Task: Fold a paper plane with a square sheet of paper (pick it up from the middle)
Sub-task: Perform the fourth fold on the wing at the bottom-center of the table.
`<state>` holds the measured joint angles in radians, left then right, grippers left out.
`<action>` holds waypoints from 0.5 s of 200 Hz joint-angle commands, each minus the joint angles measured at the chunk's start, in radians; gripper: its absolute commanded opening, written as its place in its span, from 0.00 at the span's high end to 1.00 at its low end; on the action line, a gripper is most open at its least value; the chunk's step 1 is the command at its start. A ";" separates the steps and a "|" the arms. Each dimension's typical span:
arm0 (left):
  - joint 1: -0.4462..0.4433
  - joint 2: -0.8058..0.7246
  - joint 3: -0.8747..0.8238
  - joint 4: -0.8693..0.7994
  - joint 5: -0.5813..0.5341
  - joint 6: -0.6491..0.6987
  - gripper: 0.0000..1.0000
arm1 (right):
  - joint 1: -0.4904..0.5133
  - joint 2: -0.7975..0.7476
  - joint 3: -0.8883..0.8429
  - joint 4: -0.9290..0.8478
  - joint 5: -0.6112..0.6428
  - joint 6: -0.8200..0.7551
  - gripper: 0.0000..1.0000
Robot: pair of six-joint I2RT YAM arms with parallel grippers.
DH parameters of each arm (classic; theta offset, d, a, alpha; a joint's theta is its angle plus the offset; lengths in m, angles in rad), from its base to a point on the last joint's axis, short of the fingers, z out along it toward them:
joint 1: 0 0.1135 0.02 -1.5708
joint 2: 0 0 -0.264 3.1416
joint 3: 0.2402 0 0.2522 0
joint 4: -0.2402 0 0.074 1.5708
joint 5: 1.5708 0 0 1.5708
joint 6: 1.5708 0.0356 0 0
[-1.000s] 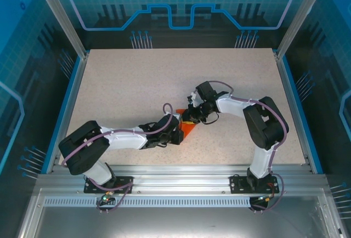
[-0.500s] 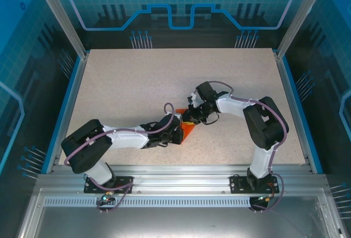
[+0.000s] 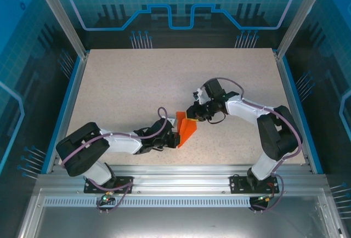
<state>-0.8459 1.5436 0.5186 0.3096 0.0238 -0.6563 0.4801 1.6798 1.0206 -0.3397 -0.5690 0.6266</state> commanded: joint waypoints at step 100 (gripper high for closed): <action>0.013 0.001 -0.049 0.017 -0.007 -0.063 1.00 | 0.070 0.133 0.033 0.031 -0.049 0.009 0.84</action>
<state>-0.8406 1.5436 0.4896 0.3408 0.0235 -0.7059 0.5308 1.7805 1.0218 -0.3202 -0.5819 0.6277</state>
